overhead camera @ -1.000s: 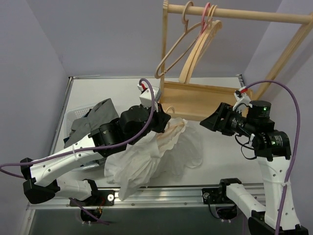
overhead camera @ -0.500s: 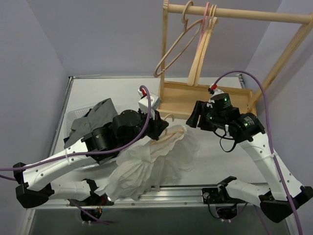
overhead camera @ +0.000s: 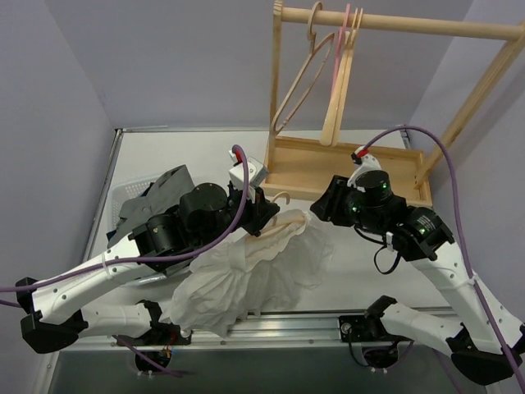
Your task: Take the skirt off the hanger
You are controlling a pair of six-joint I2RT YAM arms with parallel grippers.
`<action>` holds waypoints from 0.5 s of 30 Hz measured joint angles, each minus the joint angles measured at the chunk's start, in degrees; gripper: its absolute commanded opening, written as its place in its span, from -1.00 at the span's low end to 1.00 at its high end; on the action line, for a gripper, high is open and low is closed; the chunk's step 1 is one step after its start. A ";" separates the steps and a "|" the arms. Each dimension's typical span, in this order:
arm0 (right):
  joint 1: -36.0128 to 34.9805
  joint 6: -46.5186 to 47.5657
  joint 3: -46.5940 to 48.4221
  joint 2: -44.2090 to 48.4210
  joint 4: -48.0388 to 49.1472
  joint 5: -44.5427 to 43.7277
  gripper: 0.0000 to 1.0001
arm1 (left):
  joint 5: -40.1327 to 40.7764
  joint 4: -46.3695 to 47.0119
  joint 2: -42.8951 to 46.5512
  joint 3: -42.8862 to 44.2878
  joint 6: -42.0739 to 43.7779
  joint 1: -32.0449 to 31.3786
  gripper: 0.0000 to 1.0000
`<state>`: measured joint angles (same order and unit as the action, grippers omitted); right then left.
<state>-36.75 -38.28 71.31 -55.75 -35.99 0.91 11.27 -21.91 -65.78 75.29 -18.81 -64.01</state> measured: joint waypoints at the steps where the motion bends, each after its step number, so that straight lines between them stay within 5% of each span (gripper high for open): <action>1: -1.86 -0.39 0.00 -0.83 0.11 -0.59 -0.27 | -0.09 0.00 0.00 0.00 0.04 0.00 -0.95; 8: -12.04 -2.51 0.04 -7.34 0.13 -7.39 -0.24 | -1.31 -0.90 -0.68 0.02 0.66 0.07 -0.95; 15: -12.74 -4.13 -0.20 -8.44 -1.81 -12.68 -0.35 | -2.21 -1.42 -0.31 0.02 0.90 0.11 -0.95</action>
<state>-49.50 -42.41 71.11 -64.18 -37.80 -11.77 9.06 -23.33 -66.08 75.31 -17.91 -63.90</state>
